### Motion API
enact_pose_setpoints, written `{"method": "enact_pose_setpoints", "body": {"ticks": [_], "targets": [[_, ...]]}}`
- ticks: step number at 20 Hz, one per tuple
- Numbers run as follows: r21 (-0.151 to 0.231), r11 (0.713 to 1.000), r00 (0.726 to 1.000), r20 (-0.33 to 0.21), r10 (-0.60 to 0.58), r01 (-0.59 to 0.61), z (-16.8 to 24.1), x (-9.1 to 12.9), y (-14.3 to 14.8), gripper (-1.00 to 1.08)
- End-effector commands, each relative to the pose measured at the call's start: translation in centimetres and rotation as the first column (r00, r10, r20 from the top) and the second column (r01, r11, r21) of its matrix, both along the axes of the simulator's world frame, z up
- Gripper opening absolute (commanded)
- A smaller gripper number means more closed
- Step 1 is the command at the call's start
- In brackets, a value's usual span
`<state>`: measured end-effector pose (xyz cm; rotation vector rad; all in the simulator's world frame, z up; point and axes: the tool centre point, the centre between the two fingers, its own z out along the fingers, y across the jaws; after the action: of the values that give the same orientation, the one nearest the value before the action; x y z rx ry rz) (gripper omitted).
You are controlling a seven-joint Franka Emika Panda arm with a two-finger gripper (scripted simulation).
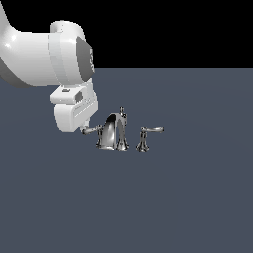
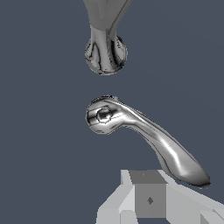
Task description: Turn on the faucet by rotating a designated handle.
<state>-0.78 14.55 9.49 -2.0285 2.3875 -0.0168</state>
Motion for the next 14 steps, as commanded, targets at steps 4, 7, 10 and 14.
{"method": "enact_pose_setpoints", "body": {"ticks": [4, 7, 10, 14], "targets": [[0.002, 1.000, 1.000, -0.013, 0.006, -0.006, 0.0, -1.9, 0.1, -1.00], [0.002, 1.000, 1.000, -0.011, 0.012, -0.012, 0.0, -2.1, -0.1, -1.00], [0.002, 1.000, 1.000, -0.011, 0.011, -0.011, 0.0, -2.7, -1.1, -1.00], [0.003, 1.000, 1.000, -0.013, 0.009, -0.009, 0.0, -3.6, -2.5, -1.00]]}}
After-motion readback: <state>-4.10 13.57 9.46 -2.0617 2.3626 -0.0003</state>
